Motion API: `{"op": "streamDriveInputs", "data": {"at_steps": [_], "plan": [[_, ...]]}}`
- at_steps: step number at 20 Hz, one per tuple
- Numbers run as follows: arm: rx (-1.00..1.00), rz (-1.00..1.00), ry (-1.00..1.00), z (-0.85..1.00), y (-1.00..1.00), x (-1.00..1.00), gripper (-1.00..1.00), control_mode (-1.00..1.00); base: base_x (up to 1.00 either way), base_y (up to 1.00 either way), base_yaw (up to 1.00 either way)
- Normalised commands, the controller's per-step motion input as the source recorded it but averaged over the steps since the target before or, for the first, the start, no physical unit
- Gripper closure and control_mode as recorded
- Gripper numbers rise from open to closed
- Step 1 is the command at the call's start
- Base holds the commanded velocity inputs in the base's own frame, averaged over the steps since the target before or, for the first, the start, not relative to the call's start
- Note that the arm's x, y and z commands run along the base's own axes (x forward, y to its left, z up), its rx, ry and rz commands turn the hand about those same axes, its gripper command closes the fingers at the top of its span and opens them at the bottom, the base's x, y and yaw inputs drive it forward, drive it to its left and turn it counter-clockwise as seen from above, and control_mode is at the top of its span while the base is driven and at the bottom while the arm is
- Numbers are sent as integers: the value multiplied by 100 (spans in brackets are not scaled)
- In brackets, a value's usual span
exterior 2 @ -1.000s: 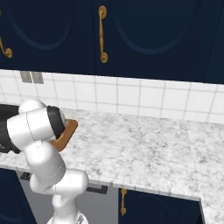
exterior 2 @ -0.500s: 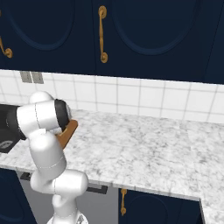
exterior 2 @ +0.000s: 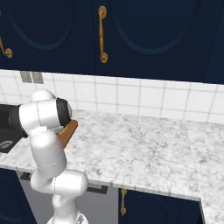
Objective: Pick up the sponge from the counter and clean the cutting board by briefly scrubbing or pressing down on the cutting board. Once finished, release the sponge.
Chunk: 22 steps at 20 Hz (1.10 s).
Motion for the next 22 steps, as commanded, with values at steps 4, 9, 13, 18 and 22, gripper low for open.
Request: {"op": "streamDriveInputs", "data": {"at_steps": [4,9,13,18,22], "plan": [[0,0,3,0,0,-54,100,-100,0,0,0],[0,0,4,0,5,-62,100,-100,0,0,0],[0,0,13,0,11,-16,100,-100,0,0,0],[-3,3,14,0,20,-25,100,-100,0,0,0],[-6,5,9,0,34,-8,100,-100,0,0,0]]}}
